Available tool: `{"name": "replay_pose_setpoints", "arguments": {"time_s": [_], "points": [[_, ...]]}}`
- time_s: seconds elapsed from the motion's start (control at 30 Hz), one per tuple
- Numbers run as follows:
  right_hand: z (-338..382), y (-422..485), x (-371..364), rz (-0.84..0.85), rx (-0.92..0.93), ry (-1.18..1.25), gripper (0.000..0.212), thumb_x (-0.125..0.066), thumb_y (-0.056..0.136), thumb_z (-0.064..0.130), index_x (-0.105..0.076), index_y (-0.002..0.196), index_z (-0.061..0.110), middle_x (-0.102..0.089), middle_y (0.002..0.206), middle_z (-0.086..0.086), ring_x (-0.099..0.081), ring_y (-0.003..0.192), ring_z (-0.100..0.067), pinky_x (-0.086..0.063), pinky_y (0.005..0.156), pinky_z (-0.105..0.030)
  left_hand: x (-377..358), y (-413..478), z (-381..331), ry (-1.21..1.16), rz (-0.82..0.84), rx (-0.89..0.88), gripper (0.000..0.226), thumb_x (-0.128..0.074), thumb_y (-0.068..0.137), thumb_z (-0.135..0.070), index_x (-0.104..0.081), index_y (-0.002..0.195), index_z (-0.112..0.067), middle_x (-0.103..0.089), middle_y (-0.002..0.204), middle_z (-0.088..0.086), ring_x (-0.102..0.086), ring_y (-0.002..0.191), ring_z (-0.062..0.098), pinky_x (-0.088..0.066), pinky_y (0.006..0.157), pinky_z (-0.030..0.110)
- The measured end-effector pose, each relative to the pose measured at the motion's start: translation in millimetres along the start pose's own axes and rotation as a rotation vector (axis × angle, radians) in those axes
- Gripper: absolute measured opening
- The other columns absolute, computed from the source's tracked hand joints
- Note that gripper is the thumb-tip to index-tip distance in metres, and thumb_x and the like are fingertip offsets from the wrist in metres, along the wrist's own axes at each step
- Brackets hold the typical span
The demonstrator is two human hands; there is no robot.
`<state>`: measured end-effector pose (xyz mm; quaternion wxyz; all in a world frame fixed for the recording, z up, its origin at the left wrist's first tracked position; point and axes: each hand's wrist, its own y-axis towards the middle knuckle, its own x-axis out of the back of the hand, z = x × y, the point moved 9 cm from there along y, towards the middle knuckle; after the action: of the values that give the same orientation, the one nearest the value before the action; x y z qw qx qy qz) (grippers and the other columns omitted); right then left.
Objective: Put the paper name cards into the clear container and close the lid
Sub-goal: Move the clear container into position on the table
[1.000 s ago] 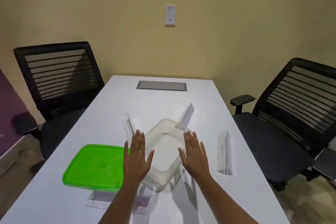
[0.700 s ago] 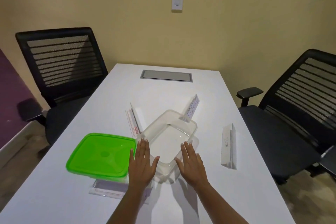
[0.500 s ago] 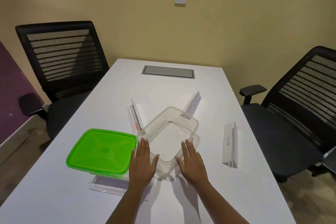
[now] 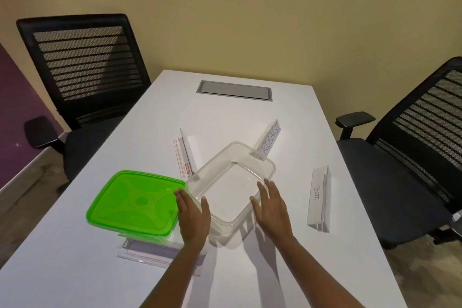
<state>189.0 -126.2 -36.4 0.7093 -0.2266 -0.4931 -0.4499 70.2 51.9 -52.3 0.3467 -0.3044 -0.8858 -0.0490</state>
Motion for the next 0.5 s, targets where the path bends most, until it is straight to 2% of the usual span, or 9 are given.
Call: {"name": "replay_pose_setpoints", "arguments": {"time_s": [0.07, 0.2, 0.33, 0.5], "points": [[-7.5, 16.1, 5.4, 0.007, -0.048, 0.045, 0.052, -0.040, 0.097, 0.034, -0.032, 0.144, 0.014, -0.026, 0.156, -0.008, -0.021, 0.146, -0.020, -0.030, 0.113, -0.033, -8.6, 4.9, 10.0, -0.190, 0.035, 0.200, 0.071, -0.045, 0.097, -0.019, -0.004, 0.149, 0.006, -0.003, 0.160, 0.022, -0.012, 0.148, 0.032, -0.021, 0.118, 0.039], [-23.6, 48.8, 8.6, 0.076, -0.159, 0.166, 0.055, -0.040, 0.098, 0.029, -0.024, 0.147, 0.011, -0.018, 0.157, -0.010, -0.023, 0.144, -0.025, -0.035, 0.109, -0.040, -30.4, 4.9, 25.5, -0.465, 0.064, 0.490, 0.057, -0.044, 0.094, -0.010, -0.022, 0.146, 0.005, -0.032, 0.151, 0.026, -0.037, 0.135, 0.040, -0.032, 0.111, 0.042], [-39.3, 77.0, 3.3, 0.158, -0.241, 0.228, 0.056, -0.039, 0.099, 0.025, -0.019, 0.148, 0.007, -0.020, 0.155, -0.015, -0.031, 0.140, -0.031, -0.034, 0.108, -0.042, -45.2, 0.8, 31.1, -0.546, 0.069, 0.600, 0.049, -0.038, 0.097, -0.012, -0.029, 0.143, 0.003, -0.039, 0.146, 0.024, -0.041, 0.131, 0.038, -0.034, 0.108, 0.041], [-56.8, 99.1, -6.9, 0.241, -0.347, 0.362, 0.044, -0.038, 0.098, 0.016, -0.033, 0.140, 0.002, -0.047, 0.139, -0.022, -0.046, 0.128, -0.033, -0.037, 0.103, -0.037, -52.4, 2.8, 34.9, -0.640, 0.038, 0.644, 0.048, -0.037, 0.097, -0.014, -0.031, 0.143, 0.001, -0.041, 0.145, 0.024, -0.041, 0.132, 0.039, -0.033, 0.112, 0.045]]}}
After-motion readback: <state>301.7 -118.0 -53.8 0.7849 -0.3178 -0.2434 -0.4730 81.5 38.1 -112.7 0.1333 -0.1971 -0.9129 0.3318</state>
